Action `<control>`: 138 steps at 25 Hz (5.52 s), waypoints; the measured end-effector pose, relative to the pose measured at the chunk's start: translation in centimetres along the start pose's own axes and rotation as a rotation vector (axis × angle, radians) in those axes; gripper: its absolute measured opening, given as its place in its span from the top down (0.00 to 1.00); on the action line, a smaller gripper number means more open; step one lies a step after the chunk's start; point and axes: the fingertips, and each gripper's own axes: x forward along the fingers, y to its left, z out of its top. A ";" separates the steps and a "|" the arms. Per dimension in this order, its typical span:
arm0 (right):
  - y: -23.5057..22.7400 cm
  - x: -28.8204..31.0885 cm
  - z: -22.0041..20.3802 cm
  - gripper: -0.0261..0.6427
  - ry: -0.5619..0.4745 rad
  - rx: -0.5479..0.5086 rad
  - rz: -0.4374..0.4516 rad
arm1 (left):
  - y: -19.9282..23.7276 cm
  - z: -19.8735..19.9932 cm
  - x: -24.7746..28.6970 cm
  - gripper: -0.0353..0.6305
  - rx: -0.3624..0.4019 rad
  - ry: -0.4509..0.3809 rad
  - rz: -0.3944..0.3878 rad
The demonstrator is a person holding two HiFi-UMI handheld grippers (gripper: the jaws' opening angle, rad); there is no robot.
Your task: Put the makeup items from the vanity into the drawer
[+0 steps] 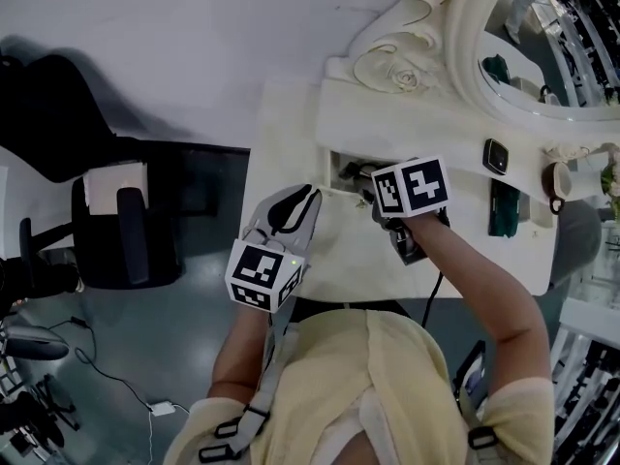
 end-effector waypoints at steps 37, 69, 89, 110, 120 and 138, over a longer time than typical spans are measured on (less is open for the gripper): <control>0.4 -10.2 0.0 0.62 -0.447 -0.231 -0.003 | -3.2 2.0 0.4 0.87 0.098 -0.003 0.016; -22.3 -20.0 -4.0 0.50 -0.686 0.048 -0.345 | -17.4 3.8 8.9 0.87 0.208 0.015 -0.138; -26.5 -14.2 -3.2 0.48 -0.681 0.318 -0.497 | -16.9 2.7 7.6 0.87 0.203 0.041 -0.153; -27.8 -13.1 -3.3 0.49 -0.700 0.388 -0.590 | -14.8 2.4 5.2 0.87 0.183 0.027 -0.159; -25.3 -14.4 -5.4 0.50 -0.714 0.266 -0.603 | -12.2 2.4 2.8 0.87 0.195 0.005 -0.183; -25.8 -21.8 -11.2 0.50 -0.730 0.039 -0.387 | -23.2 2.4 8.6 0.88 0.183 -0.035 -0.230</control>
